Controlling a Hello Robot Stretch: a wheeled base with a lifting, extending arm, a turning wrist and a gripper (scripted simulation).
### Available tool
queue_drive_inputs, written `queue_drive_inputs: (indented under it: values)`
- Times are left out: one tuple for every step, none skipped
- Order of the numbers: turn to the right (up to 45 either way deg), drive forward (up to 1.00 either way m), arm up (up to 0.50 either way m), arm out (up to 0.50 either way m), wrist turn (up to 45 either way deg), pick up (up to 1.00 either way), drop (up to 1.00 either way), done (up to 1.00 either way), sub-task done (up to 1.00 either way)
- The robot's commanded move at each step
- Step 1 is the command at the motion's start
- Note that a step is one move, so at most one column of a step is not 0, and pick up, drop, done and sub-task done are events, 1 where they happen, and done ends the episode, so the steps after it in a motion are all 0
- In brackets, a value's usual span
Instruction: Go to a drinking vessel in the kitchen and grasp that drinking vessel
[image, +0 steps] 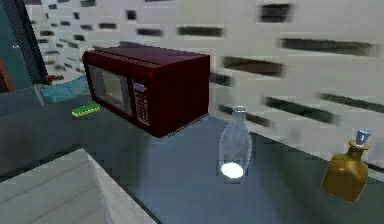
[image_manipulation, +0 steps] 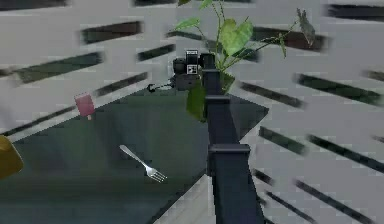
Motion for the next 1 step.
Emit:
queue_drive_inputs:
  values:
    - [0.0,0.00,0.00,0.00,0.0,0.00,0.00,1.00,0.00]
